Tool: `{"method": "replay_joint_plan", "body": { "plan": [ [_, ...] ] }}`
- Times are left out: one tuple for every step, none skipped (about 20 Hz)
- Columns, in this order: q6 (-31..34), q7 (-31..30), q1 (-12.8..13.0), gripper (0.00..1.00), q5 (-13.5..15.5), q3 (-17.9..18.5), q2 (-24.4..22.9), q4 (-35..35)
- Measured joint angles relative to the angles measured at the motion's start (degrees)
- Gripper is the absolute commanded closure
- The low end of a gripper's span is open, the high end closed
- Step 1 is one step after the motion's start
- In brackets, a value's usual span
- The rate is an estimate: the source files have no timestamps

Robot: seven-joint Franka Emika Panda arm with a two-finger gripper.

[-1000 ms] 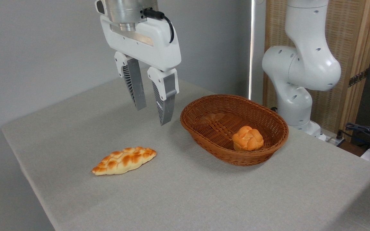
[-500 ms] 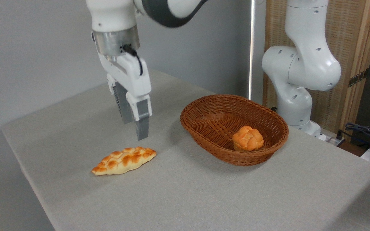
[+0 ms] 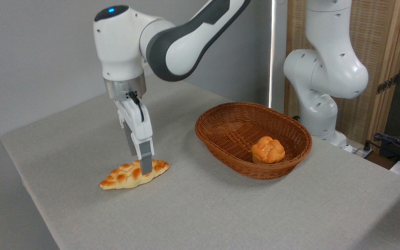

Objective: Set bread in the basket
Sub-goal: 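Lower the gripper onto the middle of the glazed bread roll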

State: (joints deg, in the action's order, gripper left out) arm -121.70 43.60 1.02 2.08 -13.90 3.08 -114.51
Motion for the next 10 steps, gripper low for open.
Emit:
{"method": "replay_joint_plan", "body": {
  "plan": [
    [-0.7, 0.0, 0.2, 0.00, 0.0, -0.2, 0.6, -0.1],
    [-1.1, 0.0, 0.3, 0.00, 0.0, -0.5, 1.0, -0.2],
    [-1.3, 0.0, 0.4, 0.00, 0.0, -0.7, 1.3, -0.2],
    [-1.4, 0.0, 0.5, 0.00, 0.0, -0.8, 1.5, -0.2],
    [-1.4, 0.0, 0.5, 0.00, 0.0, -0.8, 1.6, -0.2],
    [-1.4, 0.0, 0.6, 0.00, 0.0, -0.8, 1.6, -0.2],
    [-1.5, 0.0, 0.6, 0.00, 0.0, -0.8, 1.7, -0.2],
    [-1.9, 0.0, 0.6, 0.00, 0.0, -0.8, 1.8, -0.2],
    [-2.4, 0.0, 0.6, 0.00, 0.0, -0.8, 2.0, -0.2],
    [-2.9, 0.0, 0.6, 0.00, 0.0, -0.8, 2.2, -0.2]
  ]
}}
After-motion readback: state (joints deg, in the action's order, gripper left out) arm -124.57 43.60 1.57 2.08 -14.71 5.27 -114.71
